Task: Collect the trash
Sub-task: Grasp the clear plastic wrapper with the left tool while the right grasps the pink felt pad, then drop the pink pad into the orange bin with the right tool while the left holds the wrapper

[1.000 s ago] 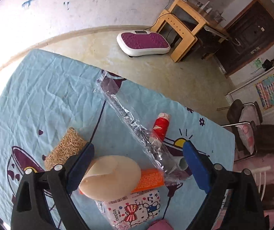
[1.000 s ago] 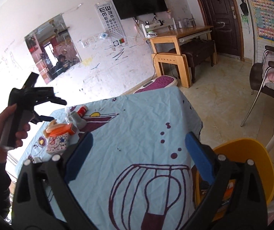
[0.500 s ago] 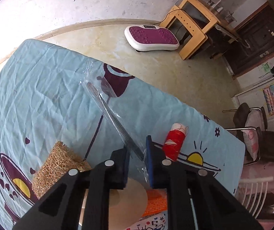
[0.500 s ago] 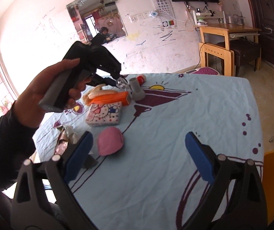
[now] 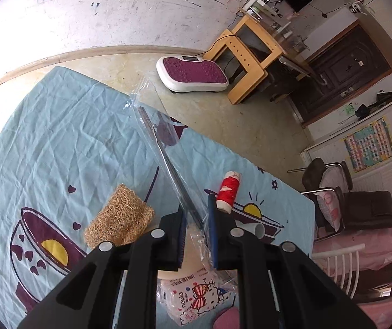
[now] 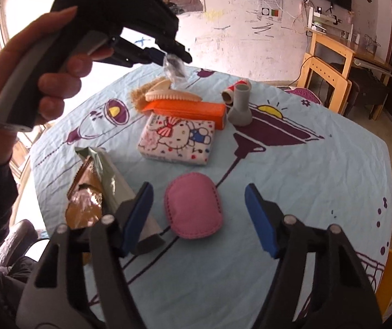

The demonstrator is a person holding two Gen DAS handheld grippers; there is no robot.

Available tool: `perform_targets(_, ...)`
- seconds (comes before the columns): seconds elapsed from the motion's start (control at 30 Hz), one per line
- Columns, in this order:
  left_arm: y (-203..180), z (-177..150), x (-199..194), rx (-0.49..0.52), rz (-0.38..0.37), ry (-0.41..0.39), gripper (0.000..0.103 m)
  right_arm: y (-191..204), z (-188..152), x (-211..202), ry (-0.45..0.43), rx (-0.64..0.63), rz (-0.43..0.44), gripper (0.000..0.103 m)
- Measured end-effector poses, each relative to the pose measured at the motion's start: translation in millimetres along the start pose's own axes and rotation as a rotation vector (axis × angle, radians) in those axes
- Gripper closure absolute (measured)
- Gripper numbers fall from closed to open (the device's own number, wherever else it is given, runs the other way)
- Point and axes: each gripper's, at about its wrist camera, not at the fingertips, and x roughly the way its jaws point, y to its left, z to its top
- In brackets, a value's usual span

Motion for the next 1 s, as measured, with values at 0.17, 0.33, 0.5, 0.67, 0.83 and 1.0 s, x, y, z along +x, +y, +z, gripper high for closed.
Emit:
perform_targets(0.17,0.9,-9.3,-15.9,0.021,-0.059,-0.005,0.092,3.5,4.0,21.7,0.091,-0.003,-0.028,0.037)
perform_targets(0.33,0.6,-14.7,-30.3,0.038,-0.11,-0.018,0.092,10.0,2.4,27.2,0.117,-0.03,-0.083,0.05)
perform_targets(0.5,0.7,-19.8,-39.2,0.055,-0.135,-0.025,0.092,4.3,0.0,20.9,0.101,0.007,-0.108,0.076)
perform_targets(0.67,2.6,-22.2,-37.9,0.054,-0.139,-0.02,0.092,-15.5,-2.5,1.1,0.025,0.102,-0.093,0.079)
perform_targets(0.83,-4.8,-24.9,-40.4,0.077,-0.14,-0.022,0.092,-47.6,-8.7,-34.5,-0.058,0.186,-0.137,0.079)
perform_targets(1.0,-29.4,-31.4,-39.2,0.113,-0.148,-0.024,0.092,-108.0,-32.6,-75.9,-0.134,0.333,-0.245,0.079)
